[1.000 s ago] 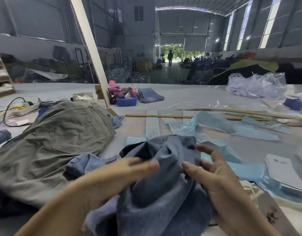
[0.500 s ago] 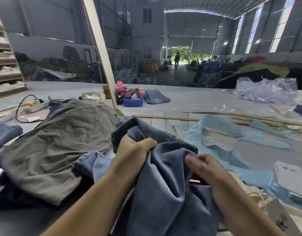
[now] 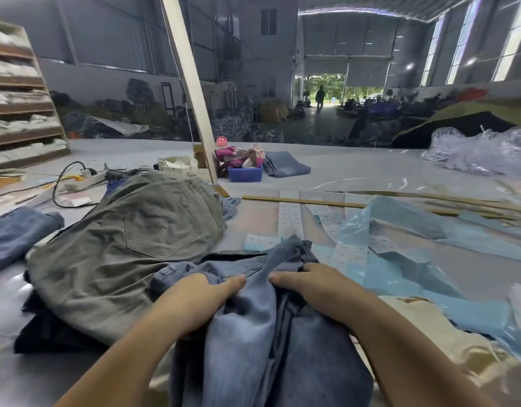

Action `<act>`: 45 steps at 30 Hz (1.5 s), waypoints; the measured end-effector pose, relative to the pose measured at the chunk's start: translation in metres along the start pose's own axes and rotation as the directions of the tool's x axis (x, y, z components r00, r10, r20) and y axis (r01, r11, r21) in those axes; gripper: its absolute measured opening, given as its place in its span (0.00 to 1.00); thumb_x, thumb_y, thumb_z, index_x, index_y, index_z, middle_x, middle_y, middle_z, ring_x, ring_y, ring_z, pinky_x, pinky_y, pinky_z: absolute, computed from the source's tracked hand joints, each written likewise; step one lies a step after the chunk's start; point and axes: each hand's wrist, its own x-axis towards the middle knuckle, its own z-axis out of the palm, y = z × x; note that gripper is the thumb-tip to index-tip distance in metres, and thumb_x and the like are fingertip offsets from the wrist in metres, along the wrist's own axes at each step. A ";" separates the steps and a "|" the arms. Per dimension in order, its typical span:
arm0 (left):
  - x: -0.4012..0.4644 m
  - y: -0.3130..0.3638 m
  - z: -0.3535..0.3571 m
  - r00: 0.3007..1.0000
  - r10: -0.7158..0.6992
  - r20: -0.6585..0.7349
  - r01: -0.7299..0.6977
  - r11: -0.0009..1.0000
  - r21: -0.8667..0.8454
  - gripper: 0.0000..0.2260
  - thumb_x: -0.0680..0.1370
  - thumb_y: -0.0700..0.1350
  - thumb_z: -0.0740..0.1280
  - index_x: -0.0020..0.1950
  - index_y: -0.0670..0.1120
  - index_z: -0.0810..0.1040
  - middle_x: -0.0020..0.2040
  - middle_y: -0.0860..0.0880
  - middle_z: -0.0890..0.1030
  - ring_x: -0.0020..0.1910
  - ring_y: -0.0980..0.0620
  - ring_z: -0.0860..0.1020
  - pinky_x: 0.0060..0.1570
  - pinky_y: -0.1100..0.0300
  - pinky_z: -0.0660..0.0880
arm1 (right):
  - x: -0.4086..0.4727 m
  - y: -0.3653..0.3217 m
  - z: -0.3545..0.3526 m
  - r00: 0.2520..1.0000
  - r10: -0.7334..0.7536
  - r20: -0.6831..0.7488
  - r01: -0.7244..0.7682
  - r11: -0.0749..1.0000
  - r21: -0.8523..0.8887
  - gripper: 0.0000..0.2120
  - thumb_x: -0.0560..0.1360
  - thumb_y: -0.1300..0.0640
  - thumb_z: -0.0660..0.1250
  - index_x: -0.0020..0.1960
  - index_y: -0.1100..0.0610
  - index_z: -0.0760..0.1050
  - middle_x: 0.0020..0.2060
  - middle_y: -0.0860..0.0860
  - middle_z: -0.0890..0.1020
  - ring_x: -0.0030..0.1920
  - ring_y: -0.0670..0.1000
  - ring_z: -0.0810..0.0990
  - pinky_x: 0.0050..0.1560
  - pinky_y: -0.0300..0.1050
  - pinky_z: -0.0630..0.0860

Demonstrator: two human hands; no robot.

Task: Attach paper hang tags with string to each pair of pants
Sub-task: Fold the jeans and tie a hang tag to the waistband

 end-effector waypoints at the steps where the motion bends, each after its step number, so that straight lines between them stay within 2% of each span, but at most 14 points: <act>1: 0.004 0.001 0.001 1.000 0.021 -0.019 -0.019 0.996 0.084 0.29 0.69 0.74 0.60 0.24 0.51 0.75 0.24 0.54 0.76 0.30 0.57 0.76 0.30 0.61 0.68 | 0.002 0.003 -0.001 0.999 -0.036 0.030 0.031 0.988 0.152 0.24 0.62 0.36 0.73 0.52 0.49 0.84 0.52 0.50 0.85 0.54 0.53 0.82 0.60 0.52 0.77; 3: 0.011 0.004 0.001 0.995 0.058 -0.078 -0.041 0.976 0.213 0.30 0.66 0.76 0.59 0.26 0.49 0.72 0.28 0.55 0.76 0.36 0.55 0.76 0.36 0.58 0.67 | 0.005 0.006 -0.003 0.993 -0.112 -0.028 0.115 0.952 0.284 0.12 0.67 0.52 0.78 0.48 0.54 0.82 0.44 0.50 0.86 0.46 0.51 0.85 0.51 0.47 0.81; 6: 0.014 0.009 -0.003 0.993 0.045 -0.110 -0.024 0.983 0.181 0.28 0.67 0.74 0.64 0.26 0.49 0.70 0.31 0.53 0.77 0.36 0.54 0.76 0.35 0.57 0.66 | 0.001 0.005 -0.004 0.969 -0.153 -0.193 0.211 0.920 0.331 0.18 0.65 0.68 0.76 0.50 0.56 0.75 0.44 0.49 0.82 0.44 0.45 0.82 0.39 0.33 0.76; 8: 0.012 0.011 -0.008 0.992 0.042 -0.121 -0.009 0.965 0.264 0.31 0.62 0.79 0.61 0.30 0.50 0.74 0.38 0.50 0.81 0.43 0.49 0.79 0.39 0.56 0.69 | -0.009 0.004 -0.004 0.935 -0.202 -0.292 0.304 0.881 0.363 0.20 0.64 0.71 0.74 0.49 0.54 0.74 0.43 0.48 0.81 0.41 0.42 0.80 0.34 0.29 0.73; 12: 0.007 0.023 -0.020 0.917 0.138 -0.374 0.006 0.933 0.361 0.42 0.59 0.79 0.63 0.58 0.47 0.70 0.58 0.44 0.80 0.59 0.43 0.78 0.50 0.52 0.73 | -0.040 0.006 0.012 0.808 -0.376 -0.453 0.531 0.799 0.283 0.15 0.61 0.65 0.70 0.44 0.49 0.74 0.38 0.47 0.78 0.34 0.41 0.76 0.36 0.29 0.69; 16: 0.002 0.048 -0.018 0.937 0.260 -0.232 -0.242 0.965 0.106 0.16 0.73 0.62 0.65 0.45 0.50 0.78 0.45 0.51 0.82 0.47 0.48 0.79 0.44 0.57 0.73 | -0.054 0.011 0.020 0.871 -0.392 -0.296 0.457 0.867 0.198 0.10 0.68 0.59 0.74 0.44 0.50 0.75 0.40 0.43 0.79 0.38 0.35 0.78 0.39 0.27 0.70; 19: 0.011 0.063 0.002 0.945 0.303 -0.123 -0.222 0.871 0.438 0.25 0.74 0.70 0.57 0.47 0.49 0.79 0.46 0.50 0.81 0.45 0.49 0.78 0.43 0.56 0.73 | -0.058 0.014 0.012 0.901 -0.418 -0.111 0.433 0.864 0.256 0.13 0.67 0.51 0.73 0.50 0.47 0.78 0.45 0.41 0.82 0.46 0.36 0.80 0.49 0.33 0.75; 22: 0.023 0.069 0.019 0.976 0.131 0.174 -0.178 0.940 0.290 0.29 0.72 0.73 0.61 0.46 0.47 0.79 0.41 0.49 0.78 0.38 0.52 0.75 0.36 0.59 0.69 | -0.062 0.018 0.000 0.921 -0.390 -0.012 0.369 0.862 0.347 0.15 0.65 0.52 0.70 0.52 0.50 0.81 0.50 0.48 0.85 0.53 0.47 0.83 0.61 0.50 0.77; 24: 0.029 0.066 0.029 0.958 0.097 0.271 -0.180 0.936 0.302 0.22 0.72 0.66 0.66 0.40 0.47 0.76 0.37 0.51 0.77 0.35 0.54 0.74 0.33 0.60 0.68 | -0.057 0.028 -0.011 0.954 -0.264 -0.144 0.298 0.893 0.337 0.08 0.67 0.53 0.71 0.47 0.51 0.82 0.42 0.48 0.86 0.47 0.51 0.84 0.56 0.56 0.79; 27: 0.031 0.058 0.044 0.961 0.142 0.236 -0.242 0.846 0.476 0.15 0.76 0.55 0.64 0.34 0.47 0.68 0.34 0.50 0.73 0.31 0.54 0.70 0.29 0.61 0.64 | -0.042 0.046 -0.024 0.948 -0.063 -0.313 0.149 0.954 0.259 0.01 0.74 0.58 0.69 0.44 0.54 0.79 0.38 0.51 0.83 0.38 0.52 0.82 0.47 0.55 0.81; 30: 0.037 0.050 0.043 0.974 0.185 0.134 -0.224 0.880 0.419 0.15 0.75 0.53 0.65 0.33 0.47 0.67 0.35 0.47 0.76 0.36 0.47 0.75 0.33 0.59 0.67 | -0.034 0.049 -0.025 0.986 0.043 -0.160 0.019 0.929 0.370 0.05 0.73 0.58 0.69 0.43 0.60 0.78 0.34 0.55 0.79 0.33 0.53 0.77 0.39 0.49 0.75; 35: 0.046 0.033 0.007 0.945 0.164 -0.281 -0.037 0.912 0.408 0.12 0.73 0.49 0.63 0.51 0.44 0.77 0.56 0.39 0.81 0.55 0.40 0.79 0.50 0.54 0.74 | -0.030 0.048 -0.022 0.994 -0.005 -0.111 0.030 0.973 0.229 0.11 0.67 0.52 0.70 0.42 0.60 0.80 0.32 0.51 0.79 0.34 0.50 0.75 0.40 0.49 0.72; 41: 0.030 0.054 0.025 0.974 0.134 -0.185 -0.028 0.875 0.484 0.18 0.76 0.58 0.59 0.59 0.48 0.69 0.62 0.42 0.78 0.59 0.41 0.77 0.49 0.53 0.69 | -0.041 0.042 -0.006 0.972 -0.229 -0.046 0.230 0.973 0.008 0.07 0.71 0.56 0.65 0.46 0.54 0.81 0.40 0.49 0.85 0.41 0.45 0.81 0.48 0.48 0.78; 45: 0.028 0.084 0.023 0.989 0.131 -0.066 -0.092 0.906 0.412 0.42 0.65 0.76 0.58 0.68 0.49 0.70 0.66 0.44 0.76 0.62 0.43 0.76 0.52 0.54 0.70 | -0.060 0.035 0.004 0.859 -0.502 0.103 0.466 0.848 0.254 0.10 0.73 0.65 0.67 0.53 0.59 0.79 0.48 0.56 0.84 0.50 0.46 0.80 0.54 0.47 0.76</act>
